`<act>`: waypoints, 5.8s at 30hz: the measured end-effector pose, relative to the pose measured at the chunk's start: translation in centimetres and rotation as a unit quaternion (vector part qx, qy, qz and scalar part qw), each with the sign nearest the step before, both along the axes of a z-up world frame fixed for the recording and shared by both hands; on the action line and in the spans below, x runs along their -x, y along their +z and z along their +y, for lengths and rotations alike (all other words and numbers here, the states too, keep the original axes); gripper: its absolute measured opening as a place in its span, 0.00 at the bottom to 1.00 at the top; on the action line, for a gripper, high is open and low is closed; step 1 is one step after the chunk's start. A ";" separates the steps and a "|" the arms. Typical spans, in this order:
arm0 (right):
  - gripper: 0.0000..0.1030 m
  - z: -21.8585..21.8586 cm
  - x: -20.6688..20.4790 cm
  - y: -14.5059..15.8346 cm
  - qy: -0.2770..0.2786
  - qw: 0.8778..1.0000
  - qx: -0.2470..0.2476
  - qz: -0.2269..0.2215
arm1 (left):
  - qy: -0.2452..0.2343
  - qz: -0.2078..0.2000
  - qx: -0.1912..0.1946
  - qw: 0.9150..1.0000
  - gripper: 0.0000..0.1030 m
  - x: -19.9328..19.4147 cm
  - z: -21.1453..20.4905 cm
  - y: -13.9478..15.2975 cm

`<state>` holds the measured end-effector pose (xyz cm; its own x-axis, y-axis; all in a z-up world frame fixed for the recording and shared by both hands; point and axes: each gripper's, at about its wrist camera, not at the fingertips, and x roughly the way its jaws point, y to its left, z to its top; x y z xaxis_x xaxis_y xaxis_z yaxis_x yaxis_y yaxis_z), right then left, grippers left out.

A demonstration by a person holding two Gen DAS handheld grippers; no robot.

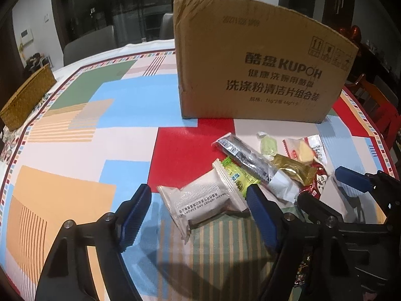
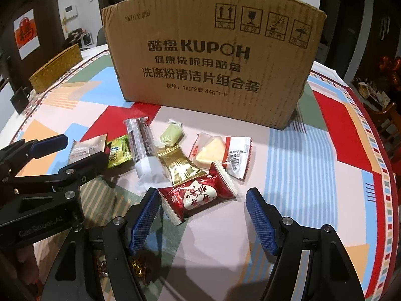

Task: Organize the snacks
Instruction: 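Grasp the red-and-white packet with the right tool while the left tool grasps the white biscuit packet, then lift both held packets and carry them over the cardboard box, then open both tools to drop the red-and-white and white packets into the box, then withdraw both open tools from the box back toward the remaining snacks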

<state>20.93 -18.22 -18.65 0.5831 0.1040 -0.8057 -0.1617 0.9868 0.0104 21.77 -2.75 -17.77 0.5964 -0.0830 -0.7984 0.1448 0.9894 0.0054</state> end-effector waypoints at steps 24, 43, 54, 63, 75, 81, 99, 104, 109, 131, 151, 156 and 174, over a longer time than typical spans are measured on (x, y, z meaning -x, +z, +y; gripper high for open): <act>0.47 -0.1 -0.2 -0.4 -0.001 1.000 -0.016 0.008 | -0.009 0.007 0.000 1.000 0.44 -0.3 0.4 -1.0; 0.46 -0.4 0.4 3.3 -0.014 0.999 -0.023 -0.031 | -0.009 -0.028 0.005 1.000 0.43 1.2 0.9 2.4; 0.46 -0.7 1.0 6.4 -0.018 0.998 -0.025 -0.063 | -0.011 -0.056 0.009 0.998 0.43 1.6 0.7 5.6; 0.46 -1.5 1.0 8.8 -0.027 0.995 -0.028 -0.088 | -0.015 -0.078 0.011 0.997 0.43 1.6 0.3 8.1; 0.46 -2.6 0.3 11.4 -0.050 0.992 -0.036 -0.109 | -0.018 -0.099 0.018 0.995 0.43 0.7 -0.4 10.7; 0.46 -3.0 -0.4 12.5 -0.057 0.991 -0.039 -0.117 | -0.018 -0.107 0.022 0.994 0.43 0.0 -0.8 11.7; 0.46 -3.3 -2.6 15.9 -0.065 0.986 -0.036 -0.150 | -0.023 -0.132 0.028 0.991 0.43 -3.2 -1.7 14.9; 0.46 -3.4 -3.6 16.7 -0.068 0.984 -0.035 -0.159 | -0.022 -0.134 0.031 0.990 0.43 -4.4 -2.0 15.4; 0.46 -3.7 -4.6 17.0 -0.074 0.983 -0.036 -0.164 | -0.023 -0.134 0.034 0.990 0.43 -5.5 -2.2 15.7; 0.46 -3.5 -9.1 16.8 -0.079 0.984 -0.021 -0.159 | -0.029 -0.121 0.033 0.992 0.43 -10.4 -2.7 15.1; 0.82 -3.8 -10.9 16.6 -0.091 0.982 -0.009 -0.168 | -0.029 -0.123 0.033 0.991 0.81 -11.3 -2.3 14.8; 0.87 -4.3 -10.7 16.9 -0.102 0.980 -0.013 -0.168 | -0.024 -0.132 0.033 0.990 0.92 -10.7 -2.0 15.3; 0.87 -4.7 -6.9 19.0 -0.114 0.975 -0.010 -0.191 | -0.009 -0.159 0.031 0.987 0.95 -7.0 -1.2 17.5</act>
